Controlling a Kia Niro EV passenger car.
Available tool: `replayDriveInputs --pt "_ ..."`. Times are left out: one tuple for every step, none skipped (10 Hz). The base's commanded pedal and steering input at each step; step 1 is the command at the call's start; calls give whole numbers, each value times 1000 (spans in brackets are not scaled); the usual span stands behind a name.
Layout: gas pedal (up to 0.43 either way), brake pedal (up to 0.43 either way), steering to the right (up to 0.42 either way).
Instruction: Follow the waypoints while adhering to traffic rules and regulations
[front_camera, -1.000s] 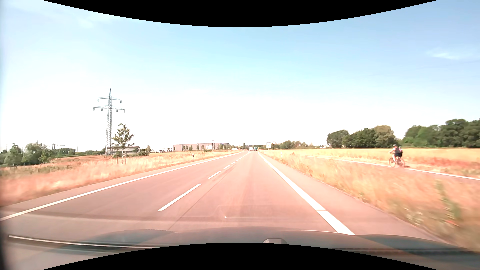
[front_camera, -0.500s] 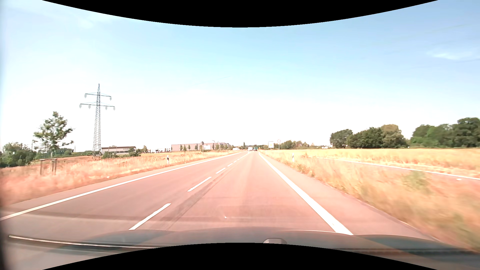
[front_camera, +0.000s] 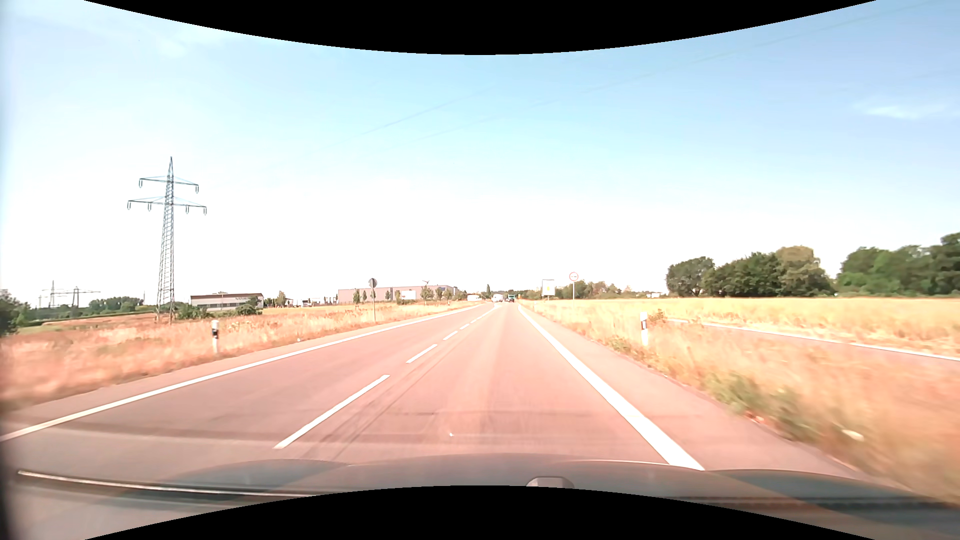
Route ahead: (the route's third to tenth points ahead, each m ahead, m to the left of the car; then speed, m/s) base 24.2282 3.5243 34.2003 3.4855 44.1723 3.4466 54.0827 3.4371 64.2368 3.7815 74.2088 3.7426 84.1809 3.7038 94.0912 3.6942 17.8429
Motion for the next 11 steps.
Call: replayDriveInputs --pt "20 0 -4" --pt "20 0 -4" --pt "20 0 -4" --pt "20 0 -4" --pt "20 0 -4" --pt "20 0 -4" --pt "20 0 -4" --pt "20 0 -4" --pt "20 0 -4" --pt "20 0 -4" --pt "20 0 -4"
